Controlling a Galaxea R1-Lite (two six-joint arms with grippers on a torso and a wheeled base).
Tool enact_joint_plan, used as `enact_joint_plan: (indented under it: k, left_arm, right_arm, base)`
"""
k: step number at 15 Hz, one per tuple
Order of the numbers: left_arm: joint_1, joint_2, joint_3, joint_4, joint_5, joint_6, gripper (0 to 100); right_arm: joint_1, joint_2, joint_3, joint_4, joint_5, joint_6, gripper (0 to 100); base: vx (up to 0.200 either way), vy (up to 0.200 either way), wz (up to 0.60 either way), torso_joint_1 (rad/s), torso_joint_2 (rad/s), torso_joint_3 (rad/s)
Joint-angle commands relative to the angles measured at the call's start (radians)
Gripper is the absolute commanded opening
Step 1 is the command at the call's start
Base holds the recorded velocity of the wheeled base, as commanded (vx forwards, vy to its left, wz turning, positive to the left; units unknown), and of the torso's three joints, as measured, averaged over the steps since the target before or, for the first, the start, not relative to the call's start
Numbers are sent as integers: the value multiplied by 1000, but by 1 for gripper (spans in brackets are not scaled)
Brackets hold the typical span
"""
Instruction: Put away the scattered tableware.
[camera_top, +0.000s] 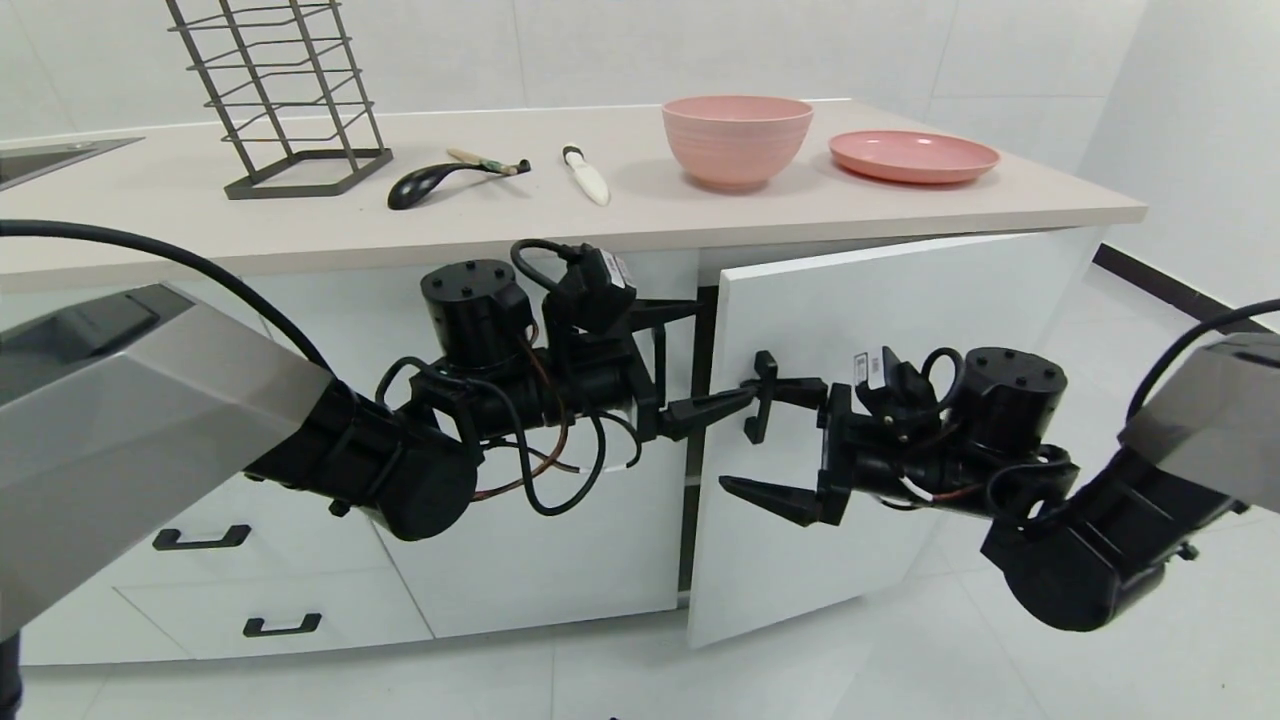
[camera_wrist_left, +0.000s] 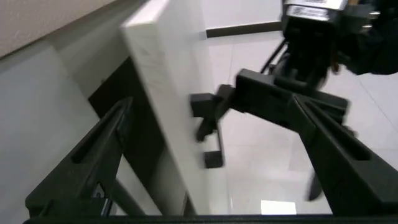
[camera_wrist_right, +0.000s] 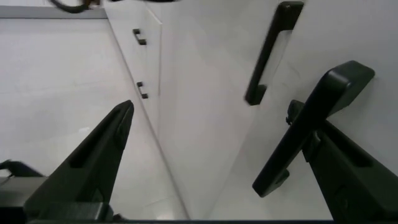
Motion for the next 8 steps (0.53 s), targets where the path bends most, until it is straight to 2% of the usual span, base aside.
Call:
enact_joint_plan:
  k: [1,2,5,8]
  left_arm:
    - [-34,7,-11,-25,-7,0,100]
    - [-52,16,-20,-34,-7,-1,100]
    - [-121,48,-62,-60,-1,-38,100]
    - [-186,76,-74,-77,29,-93,100]
  right_arm:
    - [-22,-94,107,2,25,-15,100]
    - [-33,-103,122,2,31,-18,100]
    - [-60,-114,167,2,34,-21,100]
    - [-96,-99,173,5,33,-33,100]
  base:
    - [0,0,0,0,0,0]
    - [0,0,0,0,0,0]
    - [0,0,0,0,0,0]
    - [0,0,0,0,0,0]
